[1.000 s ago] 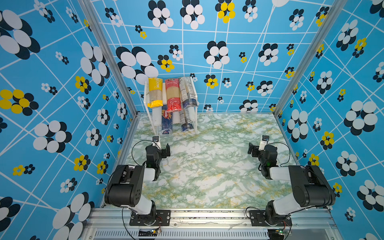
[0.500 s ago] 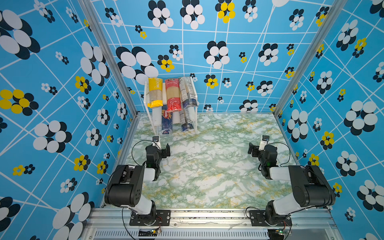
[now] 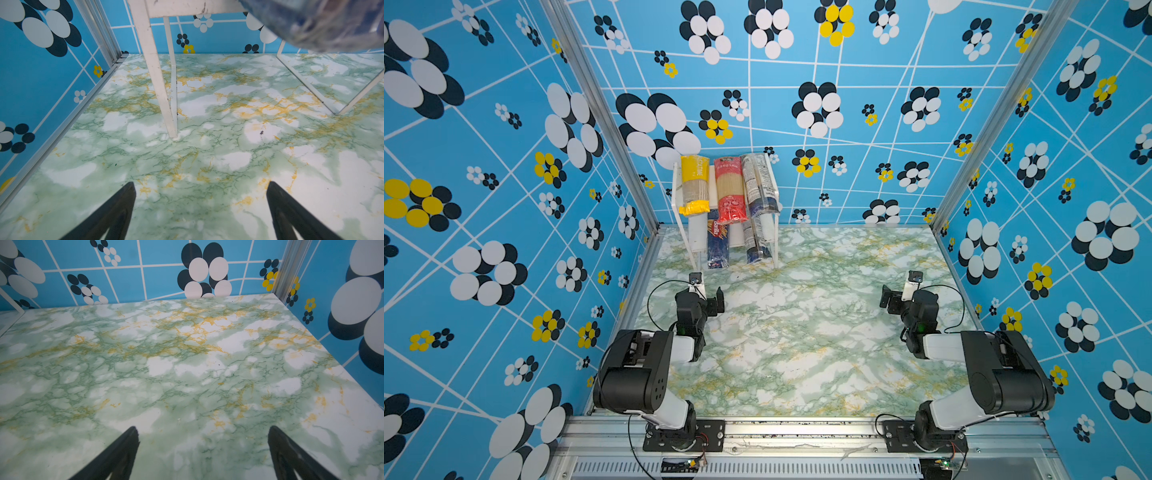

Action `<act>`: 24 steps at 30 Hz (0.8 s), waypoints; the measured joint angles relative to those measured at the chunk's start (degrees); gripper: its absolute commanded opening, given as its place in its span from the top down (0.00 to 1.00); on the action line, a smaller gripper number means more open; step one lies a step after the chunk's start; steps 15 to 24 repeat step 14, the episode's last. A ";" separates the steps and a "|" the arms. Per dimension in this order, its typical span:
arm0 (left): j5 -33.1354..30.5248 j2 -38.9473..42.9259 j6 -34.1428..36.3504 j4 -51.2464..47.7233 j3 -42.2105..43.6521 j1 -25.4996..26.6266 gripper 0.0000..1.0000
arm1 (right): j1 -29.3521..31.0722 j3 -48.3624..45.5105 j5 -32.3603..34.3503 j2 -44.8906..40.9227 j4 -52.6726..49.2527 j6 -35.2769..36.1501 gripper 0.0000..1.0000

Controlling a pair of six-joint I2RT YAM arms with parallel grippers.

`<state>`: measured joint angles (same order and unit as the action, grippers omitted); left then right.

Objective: Place and organize the pasta boxes and bags onto the shelf

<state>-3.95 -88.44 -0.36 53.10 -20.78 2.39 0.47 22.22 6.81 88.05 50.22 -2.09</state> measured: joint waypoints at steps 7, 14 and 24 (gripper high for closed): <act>0.04 0.00 0.00 0.00 0.00 -0.02 0.01 | 0.02 0.00 0.00 0.00 0.00 0.02 0.01; 0.07 0.00 0.00 -0.37 0.00 -0.13 0.01 | 0.02 0.00 0.00 0.00 0.00 0.02 0.01; 0.07 0.00 0.00 -0.37 0.00 -0.13 0.01 | 0.02 0.00 0.00 0.00 0.00 0.02 0.01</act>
